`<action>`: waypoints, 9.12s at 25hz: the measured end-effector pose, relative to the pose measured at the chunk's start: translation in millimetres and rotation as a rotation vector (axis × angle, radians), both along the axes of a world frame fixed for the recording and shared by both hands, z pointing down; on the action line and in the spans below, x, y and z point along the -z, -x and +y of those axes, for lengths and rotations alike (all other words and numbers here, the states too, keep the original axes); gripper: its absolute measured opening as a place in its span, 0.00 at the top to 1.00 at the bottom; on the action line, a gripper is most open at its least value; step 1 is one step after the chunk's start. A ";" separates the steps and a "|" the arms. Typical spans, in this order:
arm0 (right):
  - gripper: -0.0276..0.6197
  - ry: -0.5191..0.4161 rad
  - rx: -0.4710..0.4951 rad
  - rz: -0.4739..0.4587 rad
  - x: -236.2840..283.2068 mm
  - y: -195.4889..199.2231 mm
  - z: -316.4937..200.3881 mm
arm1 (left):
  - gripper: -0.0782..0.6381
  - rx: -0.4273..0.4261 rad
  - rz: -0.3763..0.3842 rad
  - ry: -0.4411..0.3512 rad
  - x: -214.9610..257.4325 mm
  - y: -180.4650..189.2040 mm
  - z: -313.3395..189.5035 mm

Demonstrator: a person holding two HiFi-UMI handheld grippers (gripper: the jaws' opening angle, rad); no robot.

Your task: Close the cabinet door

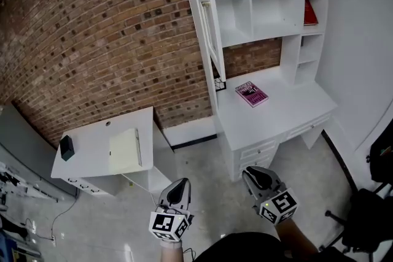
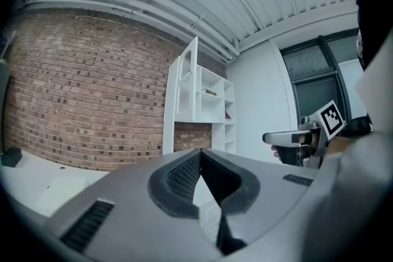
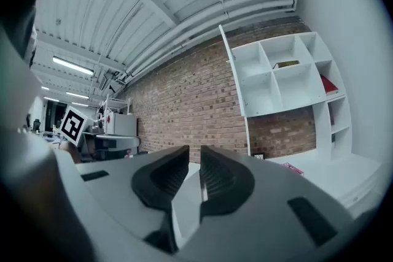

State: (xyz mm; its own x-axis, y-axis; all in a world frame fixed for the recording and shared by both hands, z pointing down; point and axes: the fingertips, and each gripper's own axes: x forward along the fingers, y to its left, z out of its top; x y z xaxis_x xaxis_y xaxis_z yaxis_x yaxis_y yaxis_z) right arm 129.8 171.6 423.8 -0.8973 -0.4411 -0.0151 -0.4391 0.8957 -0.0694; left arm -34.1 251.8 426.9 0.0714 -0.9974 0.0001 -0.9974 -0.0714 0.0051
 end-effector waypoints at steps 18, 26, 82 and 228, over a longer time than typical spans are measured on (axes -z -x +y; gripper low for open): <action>0.86 0.002 -0.027 -0.048 4.5 14.4 -93.6 | 0.88 0.027 0.020 0.016 -12.7 28.5 -97.2; 0.86 -0.007 -0.137 -0.029 13.8 74.6 -152.9 | 0.88 -0.074 0.050 0.012 -10.3 100.7 -170.8; 0.78 -0.188 -0.406 -0.064 145.6 159.5 -315.9 | 0.85 -0.753 0.024 -0.123 47.0 26.8 -397.9; 0.78 -0.152 -0.222 -0.300 151.5 81.3 -724.3 | 0.83 -0.432 -0.028 0.047 -15.8 24.1 -714.2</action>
State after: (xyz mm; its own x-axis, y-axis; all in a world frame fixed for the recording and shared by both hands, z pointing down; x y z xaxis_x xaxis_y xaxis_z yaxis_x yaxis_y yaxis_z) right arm 48.5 -552.7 272.2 -0.7262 -0.5966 -0.3416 -0.6037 0.7911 -0.0982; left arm -58.1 -462.4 442.7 0.4811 -0.8751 0.0523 -0.8760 -0.4822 -0.0083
